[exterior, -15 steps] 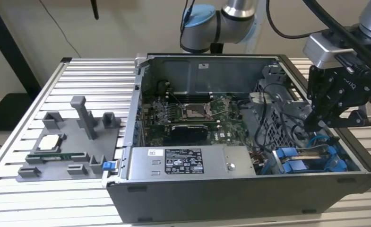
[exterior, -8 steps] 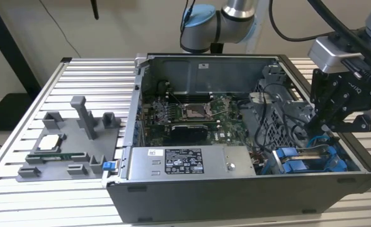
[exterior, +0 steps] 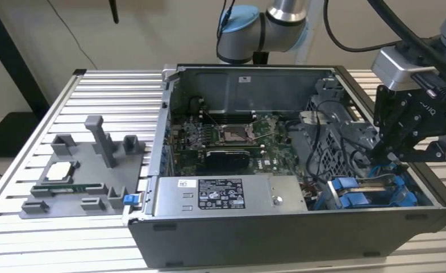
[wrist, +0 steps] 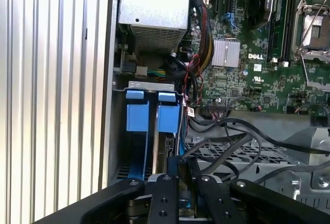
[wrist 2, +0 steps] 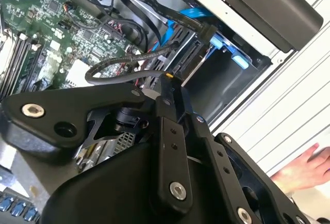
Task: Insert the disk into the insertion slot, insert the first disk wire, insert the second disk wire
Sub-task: 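Insert the first disk wire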
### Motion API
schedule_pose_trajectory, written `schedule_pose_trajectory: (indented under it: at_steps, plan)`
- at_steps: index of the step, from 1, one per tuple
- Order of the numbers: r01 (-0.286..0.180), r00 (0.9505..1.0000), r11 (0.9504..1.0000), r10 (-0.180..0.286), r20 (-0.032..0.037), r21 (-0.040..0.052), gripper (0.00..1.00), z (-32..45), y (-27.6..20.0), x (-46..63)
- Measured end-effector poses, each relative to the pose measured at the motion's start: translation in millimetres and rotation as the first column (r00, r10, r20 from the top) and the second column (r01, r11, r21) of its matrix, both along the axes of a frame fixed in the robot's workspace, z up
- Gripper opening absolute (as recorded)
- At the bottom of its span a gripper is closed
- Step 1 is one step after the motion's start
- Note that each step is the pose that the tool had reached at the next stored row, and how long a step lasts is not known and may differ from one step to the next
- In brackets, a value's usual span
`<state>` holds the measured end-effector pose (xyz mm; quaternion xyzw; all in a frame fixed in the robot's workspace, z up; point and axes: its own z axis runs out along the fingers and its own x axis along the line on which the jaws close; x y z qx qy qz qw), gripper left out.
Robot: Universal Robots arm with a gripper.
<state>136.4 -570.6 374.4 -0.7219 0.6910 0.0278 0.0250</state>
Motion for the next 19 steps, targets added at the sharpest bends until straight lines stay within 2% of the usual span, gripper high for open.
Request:
schedule_pose_trajectory:
  at_steps: [6, 11, 14, 19]
  plan:
    - [0.000, 1.0000, 1.0000, 0.000, 0.0000, -0.0006, 0.00, -0.7, -0.3, 0.0]
    - [0.000, 1.0000, 1.0000, 0.000, 0.0000, -0.0019, 0.00, -2.4, -3.4, 0.0]
    - [0.001, 1.0000, 1.0000, -0.001, 0.0000, -0.0019, 0.00, -4.4, -5.5, 0.1]
    - [0.001, 1.0000, 1.0000, -0.001, 0.0000, -0.0021, 0.00, -8.7, -5.9, 2.5]
